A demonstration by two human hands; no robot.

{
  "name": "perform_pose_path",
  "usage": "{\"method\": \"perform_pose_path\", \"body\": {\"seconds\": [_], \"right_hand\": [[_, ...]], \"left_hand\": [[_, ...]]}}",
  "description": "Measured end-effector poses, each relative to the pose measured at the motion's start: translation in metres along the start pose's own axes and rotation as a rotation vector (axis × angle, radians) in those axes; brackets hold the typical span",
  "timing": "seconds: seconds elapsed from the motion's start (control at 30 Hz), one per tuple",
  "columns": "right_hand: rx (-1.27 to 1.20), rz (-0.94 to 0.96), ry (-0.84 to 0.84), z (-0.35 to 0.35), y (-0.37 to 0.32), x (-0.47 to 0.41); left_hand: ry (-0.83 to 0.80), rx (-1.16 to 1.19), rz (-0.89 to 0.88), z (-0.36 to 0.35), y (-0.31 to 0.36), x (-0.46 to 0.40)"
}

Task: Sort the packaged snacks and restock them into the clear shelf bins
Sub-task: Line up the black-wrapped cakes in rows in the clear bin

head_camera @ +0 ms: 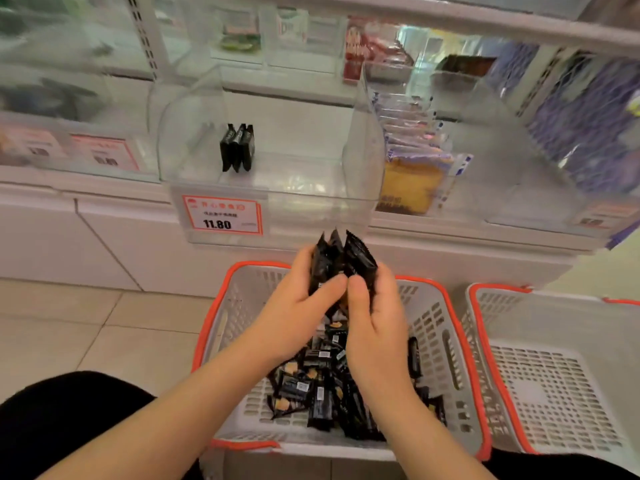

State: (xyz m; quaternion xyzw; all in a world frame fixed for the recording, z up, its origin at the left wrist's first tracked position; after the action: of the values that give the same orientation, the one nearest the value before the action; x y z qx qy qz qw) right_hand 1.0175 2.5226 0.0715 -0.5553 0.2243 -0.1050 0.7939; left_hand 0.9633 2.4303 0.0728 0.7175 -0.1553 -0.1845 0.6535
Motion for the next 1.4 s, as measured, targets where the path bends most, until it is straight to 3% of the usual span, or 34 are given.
{"method": "perform_pose_path", "body": {"seconds": [0.1,0.23,0.4,0.53,0.63,0.67,0.77,0.8,0.87,1.03,1.2,1.3,1.4], "right_hand": [[0.084,0.121,-0.058,-0.009,-0.037,-0.015],[0.295,0.239,-0.134,-0.019,-0.073,-0.049],[0.475,0.330,-0.230,-0.041,-0.096,-0.089],[0.308,0.231,-0.207,-0.049,-0.105,-0.131],[0.309,0.099,-0.205,-0.058,-0.099,-0.171],[0.341,0.039,-0.218,-0.063,-0.092,-0.184],[0.424,-0.218,-0.315,-0.083,-0.062,-0.220],[0.445,-0.286,-0.346,-0.090,-0.053,-0.230],[0.542,-0.332,-0.384,-0.104,-0.039,-0.248],[0.802,-0.280,-0.372,-0.127,-0.019,-0.276],[0.743,-0.291,-0.419,-0.139,-0.007,-0.281],[0.676,-0.224,-0.551,-0.142,-0.014,-0.280],[0.602,-0.176,-0.662,-0.143,-0.021,-0.277]], "left_hand": [[0.037,0.266,0.061,0.006,0.027,-0.004],[-0.033,0.593,0.141,0.022,0.061,-0.021],[-0.131,0.692,0.200,0.059,0.093,-0.059],[-0.171,0.508,0.224,0.088,0.108,-0.093],[-0.029,0.205,0.277,0.112,0.110,-0.127],[0.018,-0.002,0.281,0.120,0.109,-0.138],[-0.061,-0.979,0.208,0.136,0.102,-0.170],[-0.074,-1.203,0.214,0.139,0.099,-0.177],[-0.082,-1.414,0.252,0.138,0.091,-0.188],[-0.104,-1.507,0.275,0.127,0.076,-0.223],[-0.129,-1.548,0.464,0.147,0.054,-0.237],[-0.063,-1.465,0.420,0.151,0.054,-0.241],[-0.091,-1.529,0.415,0.149,0.048,-0.244]]}}
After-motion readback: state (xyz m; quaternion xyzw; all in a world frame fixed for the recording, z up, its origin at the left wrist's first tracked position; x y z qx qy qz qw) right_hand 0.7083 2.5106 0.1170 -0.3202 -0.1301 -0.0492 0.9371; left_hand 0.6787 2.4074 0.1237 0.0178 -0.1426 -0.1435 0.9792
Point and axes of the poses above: each hand's wrist, its own x-axis away from the middle knuckle, its own z-axis out of the back of the hand, y = z × x, the point moved 3 cm from there along -x, towards the middle knuckle, and after that the axes turned 5 degrees about x, right-handed, at the moved point
